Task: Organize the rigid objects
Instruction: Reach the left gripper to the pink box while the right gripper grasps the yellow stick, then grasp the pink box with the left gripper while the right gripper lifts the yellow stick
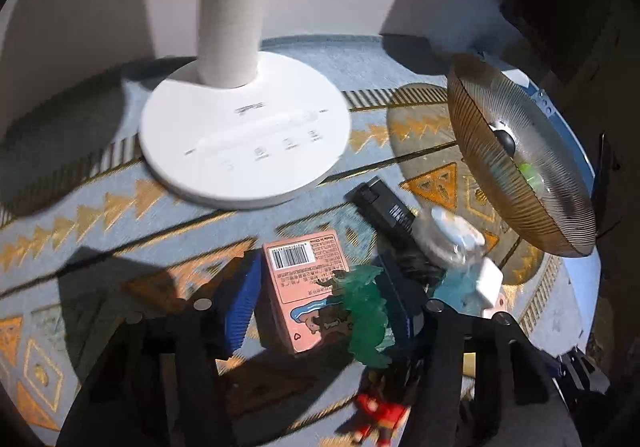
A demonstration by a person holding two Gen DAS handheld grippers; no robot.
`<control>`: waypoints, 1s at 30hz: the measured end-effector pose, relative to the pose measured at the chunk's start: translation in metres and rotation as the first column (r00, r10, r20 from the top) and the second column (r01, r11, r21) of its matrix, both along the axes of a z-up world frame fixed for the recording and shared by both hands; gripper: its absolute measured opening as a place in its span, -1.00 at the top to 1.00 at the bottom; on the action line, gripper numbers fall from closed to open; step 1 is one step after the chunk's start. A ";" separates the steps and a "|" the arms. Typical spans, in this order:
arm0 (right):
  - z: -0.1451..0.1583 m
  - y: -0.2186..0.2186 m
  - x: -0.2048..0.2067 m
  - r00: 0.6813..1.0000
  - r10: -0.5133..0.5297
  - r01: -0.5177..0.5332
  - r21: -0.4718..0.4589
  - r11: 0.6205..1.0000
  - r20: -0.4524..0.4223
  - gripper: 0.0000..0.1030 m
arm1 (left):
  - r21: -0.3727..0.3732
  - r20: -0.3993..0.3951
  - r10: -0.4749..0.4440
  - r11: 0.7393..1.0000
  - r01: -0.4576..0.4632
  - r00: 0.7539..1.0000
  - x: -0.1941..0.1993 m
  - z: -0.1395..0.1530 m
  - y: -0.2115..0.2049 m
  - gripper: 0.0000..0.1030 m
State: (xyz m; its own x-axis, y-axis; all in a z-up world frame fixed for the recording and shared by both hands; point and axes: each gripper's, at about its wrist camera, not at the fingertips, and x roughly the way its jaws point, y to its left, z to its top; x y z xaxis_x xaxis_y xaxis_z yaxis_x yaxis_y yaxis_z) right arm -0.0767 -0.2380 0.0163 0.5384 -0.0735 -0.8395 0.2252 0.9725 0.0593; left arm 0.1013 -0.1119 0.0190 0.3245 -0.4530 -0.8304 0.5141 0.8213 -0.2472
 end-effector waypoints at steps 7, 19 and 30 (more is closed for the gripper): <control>0.002 -0.019 0.002 1.000 0.019 -0.019 0.084 0.996 0.011 -0.23 | -0.039 -0.033 0.044 0.998 -0.045 0.999 -0.027 0.001 0.072 0.01; 0.009 0.022 0.041 0.983 0.183 -0.185 -0.108 0.977 -0.033 -0.23 | -0.261 -0.121 0.164 0.946 -0.191 0.979 -0.060 0.000 0.143 0.12; 0.010 0.036 0.028 0.971 0.229 -0.236 -0.145 0.961 -0.060 0.55 | -0.104 0.030 0.142 0.985 -0.139 0.989 -0.091 0.013 0.125 -0.19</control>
State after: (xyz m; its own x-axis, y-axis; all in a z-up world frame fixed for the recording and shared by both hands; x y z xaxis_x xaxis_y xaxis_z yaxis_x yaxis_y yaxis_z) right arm -0.0490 -0.2022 0.0265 0.5197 -0.0771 -0.8509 -0.0091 0.9954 -0.0958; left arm 0.0103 0.0133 0.0317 0.4206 -0.4820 -0.7686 0.4059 0.8577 -0.3157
